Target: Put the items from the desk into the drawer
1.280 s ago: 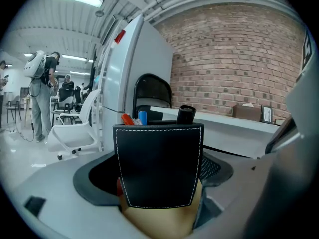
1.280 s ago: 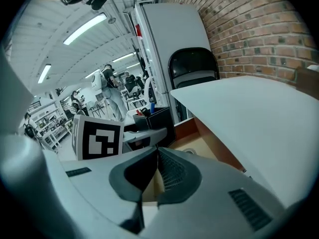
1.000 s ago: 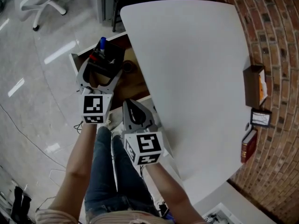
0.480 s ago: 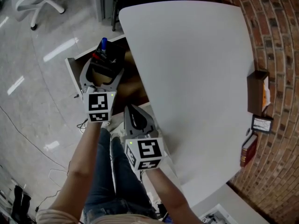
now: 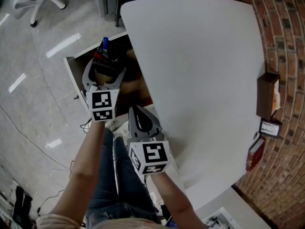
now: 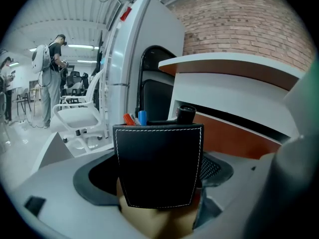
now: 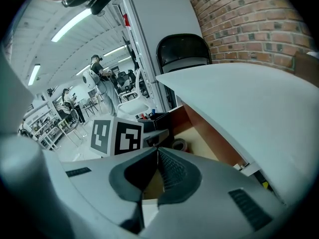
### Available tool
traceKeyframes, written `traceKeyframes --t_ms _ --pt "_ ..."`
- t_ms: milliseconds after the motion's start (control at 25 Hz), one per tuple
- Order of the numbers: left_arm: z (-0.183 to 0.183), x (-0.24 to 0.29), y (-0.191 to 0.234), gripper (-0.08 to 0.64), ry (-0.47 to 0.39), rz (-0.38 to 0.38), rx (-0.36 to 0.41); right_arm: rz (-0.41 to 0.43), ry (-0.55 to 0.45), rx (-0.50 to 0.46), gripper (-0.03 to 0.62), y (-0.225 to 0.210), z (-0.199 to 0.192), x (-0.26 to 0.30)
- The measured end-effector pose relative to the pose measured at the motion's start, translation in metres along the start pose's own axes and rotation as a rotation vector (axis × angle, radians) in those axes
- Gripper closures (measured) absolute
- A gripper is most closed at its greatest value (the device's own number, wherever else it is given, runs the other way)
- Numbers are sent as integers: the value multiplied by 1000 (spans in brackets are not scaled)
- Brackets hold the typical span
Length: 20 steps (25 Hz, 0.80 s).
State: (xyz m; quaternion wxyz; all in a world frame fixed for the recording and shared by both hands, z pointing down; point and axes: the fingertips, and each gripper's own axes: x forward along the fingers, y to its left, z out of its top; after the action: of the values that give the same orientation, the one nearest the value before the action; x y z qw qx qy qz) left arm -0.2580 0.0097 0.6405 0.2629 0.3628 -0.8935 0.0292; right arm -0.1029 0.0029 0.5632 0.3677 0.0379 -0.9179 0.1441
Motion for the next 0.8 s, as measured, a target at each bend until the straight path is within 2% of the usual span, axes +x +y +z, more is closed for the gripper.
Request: traceKeyframes --t_ms 480,800 --pt "-28 13 -4 114 62 10 12 -12 9 12 574 -6 -3 2" --pt "-32 13 -5 114 55 19 6 -16 14 15 574 -9 -8 3"
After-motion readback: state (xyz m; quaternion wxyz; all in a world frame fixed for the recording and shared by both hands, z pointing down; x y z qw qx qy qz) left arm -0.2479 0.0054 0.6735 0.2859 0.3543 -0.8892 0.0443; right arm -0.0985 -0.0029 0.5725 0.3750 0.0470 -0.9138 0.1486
